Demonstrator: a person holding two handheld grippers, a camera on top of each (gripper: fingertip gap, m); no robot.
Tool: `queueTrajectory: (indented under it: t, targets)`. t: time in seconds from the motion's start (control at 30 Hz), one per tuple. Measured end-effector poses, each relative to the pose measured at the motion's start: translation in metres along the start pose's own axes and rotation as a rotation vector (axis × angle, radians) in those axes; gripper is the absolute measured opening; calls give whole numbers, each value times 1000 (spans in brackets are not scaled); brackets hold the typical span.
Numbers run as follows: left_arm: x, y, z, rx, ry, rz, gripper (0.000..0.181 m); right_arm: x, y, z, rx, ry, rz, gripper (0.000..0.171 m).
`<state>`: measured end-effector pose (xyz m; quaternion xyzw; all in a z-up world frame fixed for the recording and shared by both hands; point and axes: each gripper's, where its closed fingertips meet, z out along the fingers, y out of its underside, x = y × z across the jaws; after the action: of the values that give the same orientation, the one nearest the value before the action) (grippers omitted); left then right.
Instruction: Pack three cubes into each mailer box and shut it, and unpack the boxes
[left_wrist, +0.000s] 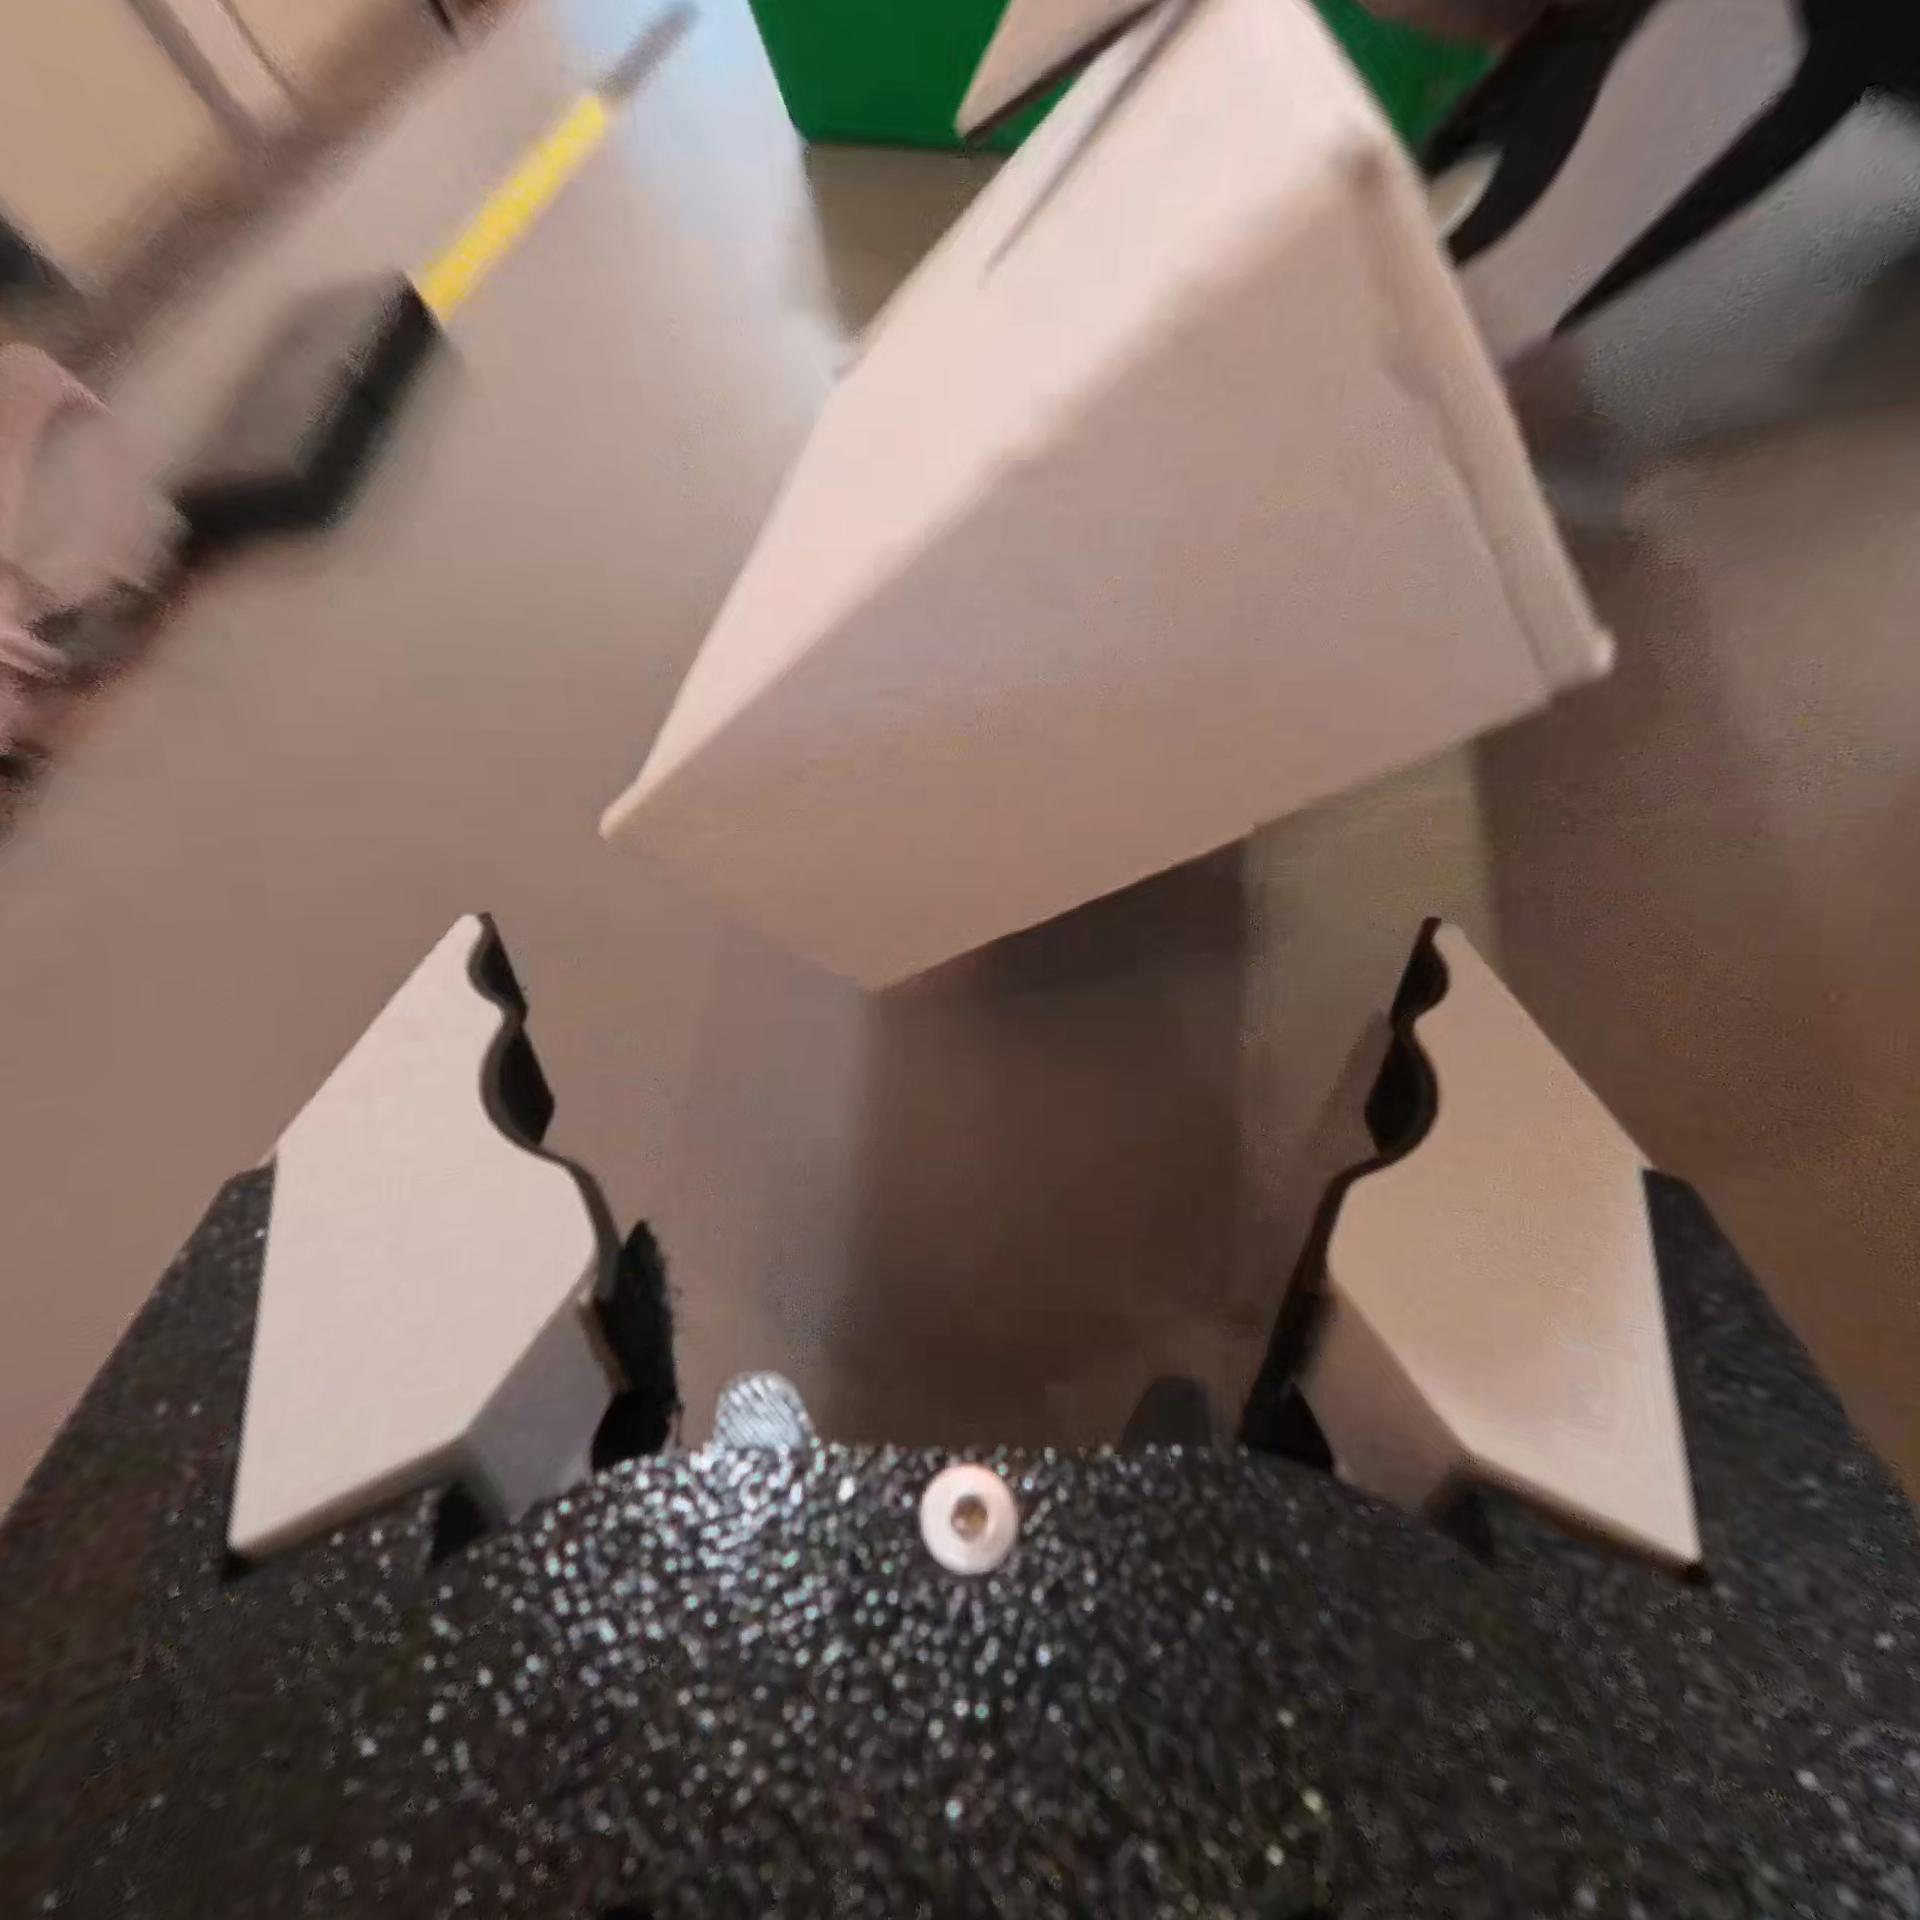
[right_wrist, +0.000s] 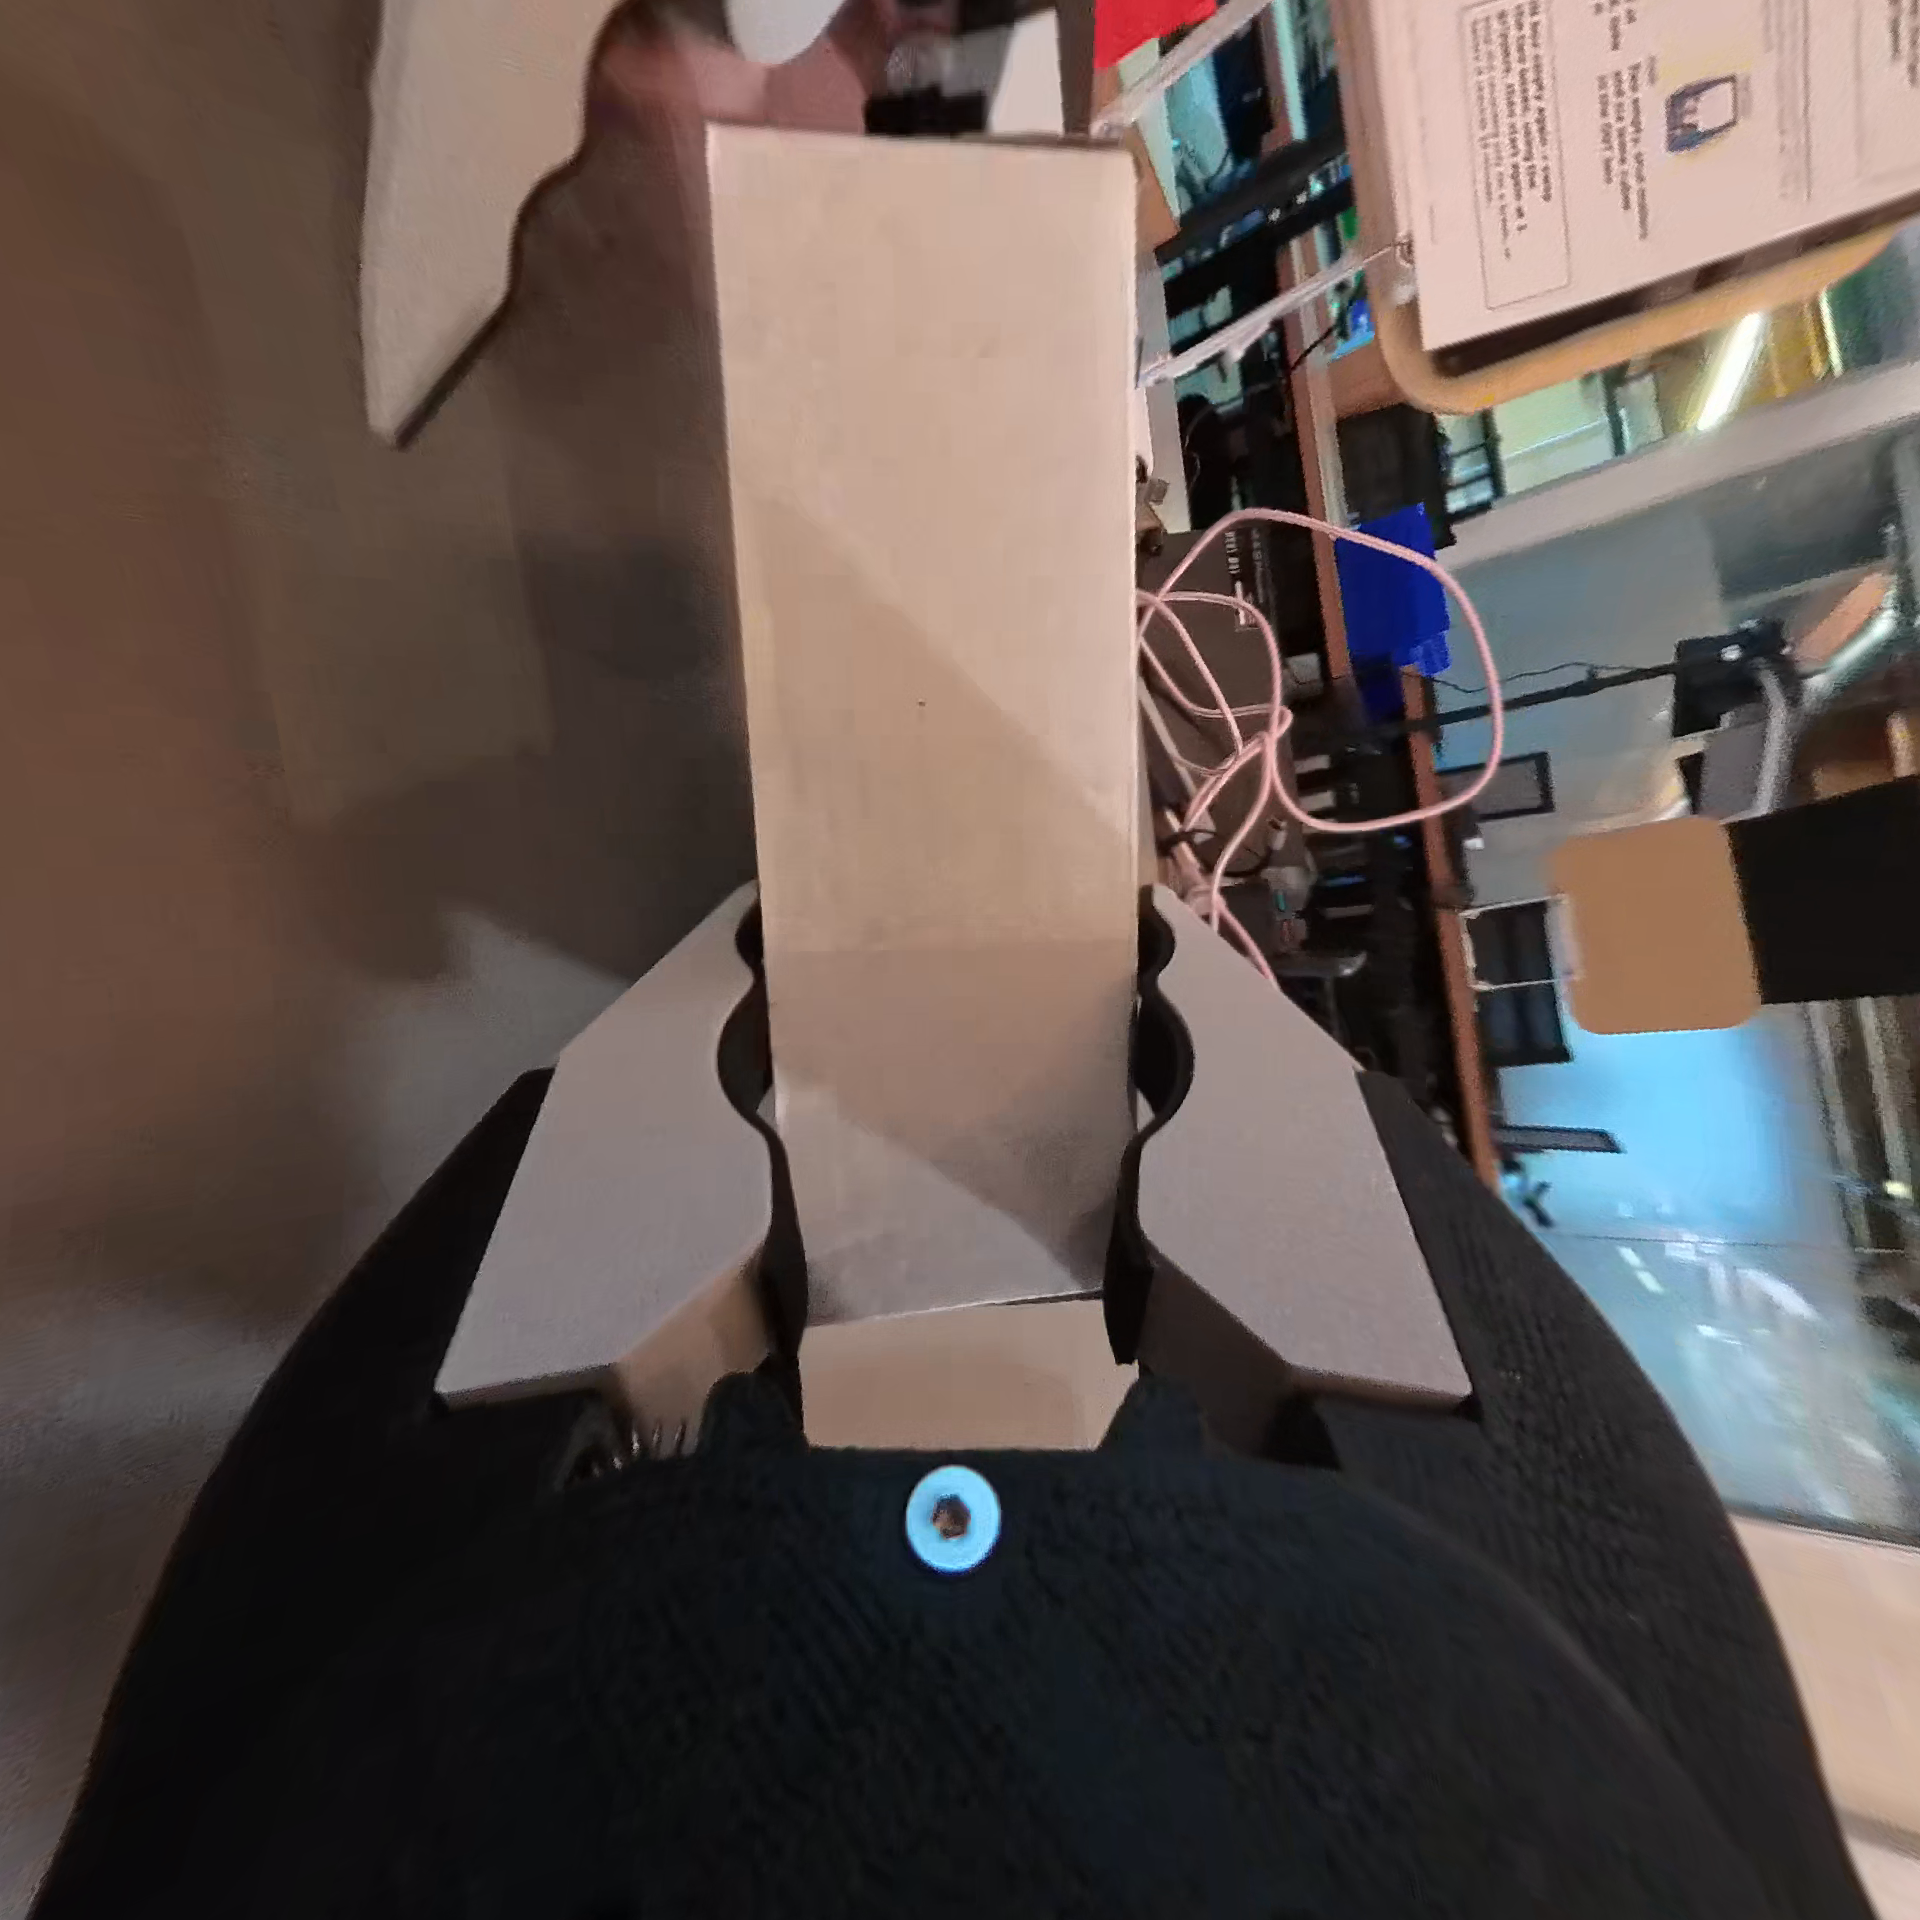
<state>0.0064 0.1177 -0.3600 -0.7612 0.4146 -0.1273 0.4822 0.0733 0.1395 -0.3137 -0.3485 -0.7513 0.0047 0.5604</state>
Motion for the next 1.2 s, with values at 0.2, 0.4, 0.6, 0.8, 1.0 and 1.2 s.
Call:
queueTrajectory:
  t: [0.2,0.4,0.6,0.8,1.0,1.2]
  targets:
    - [11,-48,-9,175,-279,535,128,-2,-3,-9,56,-47,31,68]
    - [18,-50,-6,160,-325,626,81,-3,-12,-15,89,-65,48,69]
    - [15,-43,-6,119,-229,448,65,10,-39,-28,221,69,-59,72]
    - [9,-37,-4,86,-175,240,64,23,-51,-39,258,204,-159,57]
    - [8,-32,-2,73,-150,178,64,22,-50,-38,239,207,-176,39]
    - [9,-33,-2,69,-155,195,64,18,-47,-37,222,182,-196,30]
